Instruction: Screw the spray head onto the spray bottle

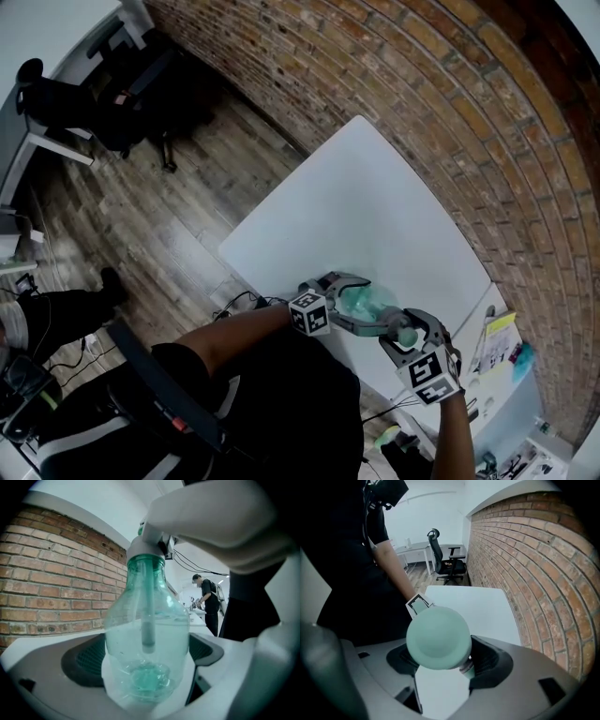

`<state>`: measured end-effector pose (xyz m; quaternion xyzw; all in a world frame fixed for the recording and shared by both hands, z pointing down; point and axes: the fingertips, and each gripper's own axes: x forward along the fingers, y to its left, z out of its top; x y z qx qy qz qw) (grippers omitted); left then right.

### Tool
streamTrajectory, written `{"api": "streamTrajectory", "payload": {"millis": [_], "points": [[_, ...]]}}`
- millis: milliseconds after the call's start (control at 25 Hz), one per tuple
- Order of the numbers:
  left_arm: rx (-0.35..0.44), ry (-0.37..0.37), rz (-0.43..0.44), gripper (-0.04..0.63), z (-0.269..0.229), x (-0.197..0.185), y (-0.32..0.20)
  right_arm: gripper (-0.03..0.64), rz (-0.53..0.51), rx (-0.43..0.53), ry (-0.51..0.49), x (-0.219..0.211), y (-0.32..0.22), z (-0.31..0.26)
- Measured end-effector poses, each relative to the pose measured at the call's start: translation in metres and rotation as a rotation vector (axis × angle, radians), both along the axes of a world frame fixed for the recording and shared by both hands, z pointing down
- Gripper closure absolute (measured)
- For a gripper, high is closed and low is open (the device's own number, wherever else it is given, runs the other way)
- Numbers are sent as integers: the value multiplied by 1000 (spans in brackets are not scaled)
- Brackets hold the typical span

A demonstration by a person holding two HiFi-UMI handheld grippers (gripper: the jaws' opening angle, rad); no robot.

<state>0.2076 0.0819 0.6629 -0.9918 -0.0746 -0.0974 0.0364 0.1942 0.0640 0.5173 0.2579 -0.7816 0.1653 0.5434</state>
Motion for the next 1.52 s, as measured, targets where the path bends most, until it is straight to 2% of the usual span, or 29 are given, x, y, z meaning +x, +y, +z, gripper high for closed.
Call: {"api": "streamTrajectory", "payload": {"millis": [120, 280, 880, 1040, 1360, 1520], "points": [[18, 3, 9, 41, 5, 0, 1, 328, 39, -8, -17, -1, 1, -1], [-15, 28, -2, 41, 1, -1, 1, 328, 81, -12, -29, -2, 2, -2], [-35, 12, -8, 41, 9, 2, 1, 328, 225, -21, -33, 1, -2, -2], [-13, 4, 5, 41, 12, 1, 2, 328, 307, -25, -31, 2, -3, -2], [-41, 21, -13, 41, 8, 4, 0, 328, 460, -22, -32, 5, -5, -2], [-33, 1, 3, 41, 14, 2, 2, 328, 546, -36, -32, 8, -4, 2]]}}
